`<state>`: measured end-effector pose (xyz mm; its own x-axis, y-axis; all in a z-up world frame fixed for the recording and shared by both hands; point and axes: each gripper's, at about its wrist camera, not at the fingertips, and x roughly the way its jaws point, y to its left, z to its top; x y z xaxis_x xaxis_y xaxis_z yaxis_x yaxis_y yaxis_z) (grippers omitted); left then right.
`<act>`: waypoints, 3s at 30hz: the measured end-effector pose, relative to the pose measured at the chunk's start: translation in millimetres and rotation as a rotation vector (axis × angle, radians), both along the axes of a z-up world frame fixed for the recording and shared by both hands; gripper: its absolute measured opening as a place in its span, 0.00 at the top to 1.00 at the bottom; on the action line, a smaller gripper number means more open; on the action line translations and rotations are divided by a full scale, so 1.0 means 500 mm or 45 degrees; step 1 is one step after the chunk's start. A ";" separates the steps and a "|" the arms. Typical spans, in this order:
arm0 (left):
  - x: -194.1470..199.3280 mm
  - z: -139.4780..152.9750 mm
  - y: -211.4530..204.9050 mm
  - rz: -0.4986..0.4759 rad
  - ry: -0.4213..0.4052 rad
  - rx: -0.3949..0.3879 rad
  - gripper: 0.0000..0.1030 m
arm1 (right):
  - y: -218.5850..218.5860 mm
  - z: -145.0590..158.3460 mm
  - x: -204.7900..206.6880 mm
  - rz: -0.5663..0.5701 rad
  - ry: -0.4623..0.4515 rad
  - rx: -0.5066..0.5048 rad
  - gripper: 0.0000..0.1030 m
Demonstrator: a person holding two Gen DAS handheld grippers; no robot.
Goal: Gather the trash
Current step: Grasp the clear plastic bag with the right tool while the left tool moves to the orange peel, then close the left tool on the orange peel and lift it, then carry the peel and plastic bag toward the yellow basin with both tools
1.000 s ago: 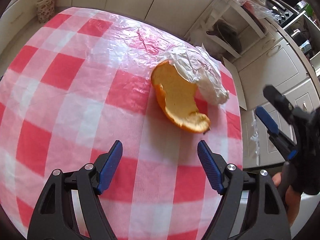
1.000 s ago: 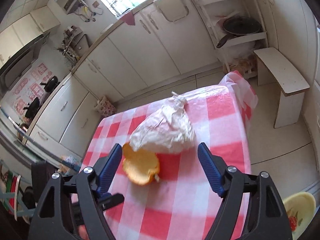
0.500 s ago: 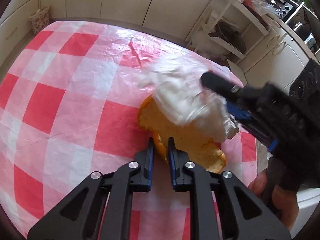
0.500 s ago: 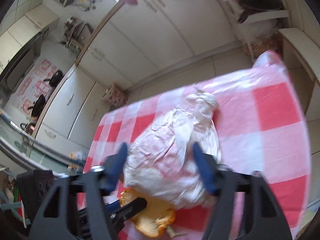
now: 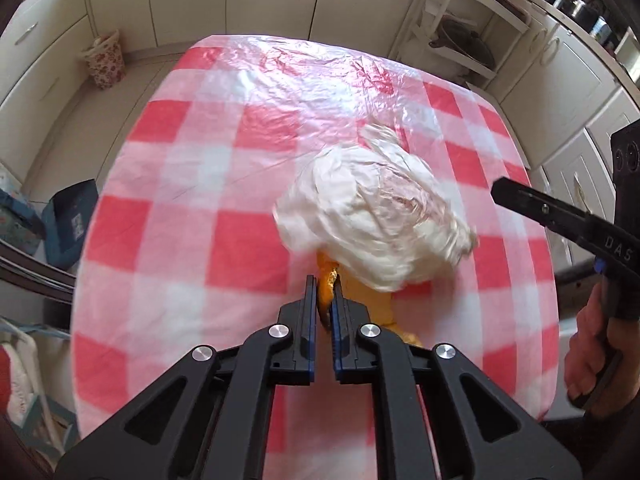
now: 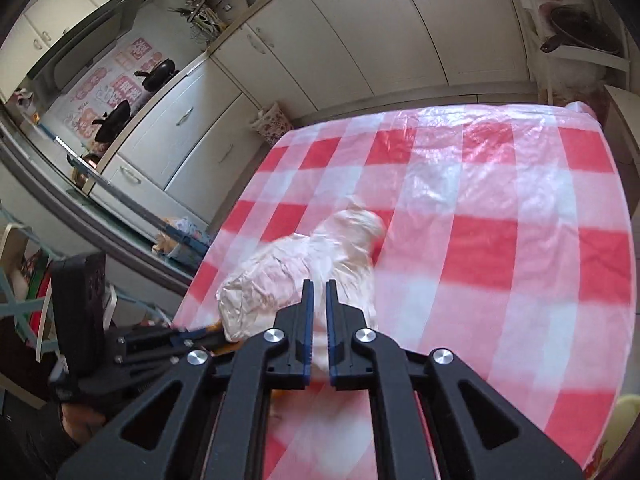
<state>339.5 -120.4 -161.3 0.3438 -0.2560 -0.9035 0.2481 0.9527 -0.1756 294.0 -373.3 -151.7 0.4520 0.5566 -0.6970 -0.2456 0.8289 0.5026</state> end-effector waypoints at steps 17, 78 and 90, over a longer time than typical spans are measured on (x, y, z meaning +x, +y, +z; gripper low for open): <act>-0.088 -0.016 0.091 -0.014 -0.004 0.044 0.62 | 0.152 -0.036 -0.027 0.029 -0.014 -0.084 0.10; -0.107 -0.035 0.012 -0.273 -0.055 0.223 0.79 | 0.042 -0.074 -0.103 0.059 0.096 -0.415 0.54; -0.118 0.022 0.024 -0.179 -0.212 0.172 0.85 | 0.018 -0.055 -0.119 0.019 0.080 -0.423 0.57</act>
<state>280.5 -108.3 -150.1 0.4605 -0.1928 -0.8664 0.3944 0.9189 0.0051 234.6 -364.2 -179.0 0.3960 0.3001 -0.8678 -0.2357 0.9466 0.2198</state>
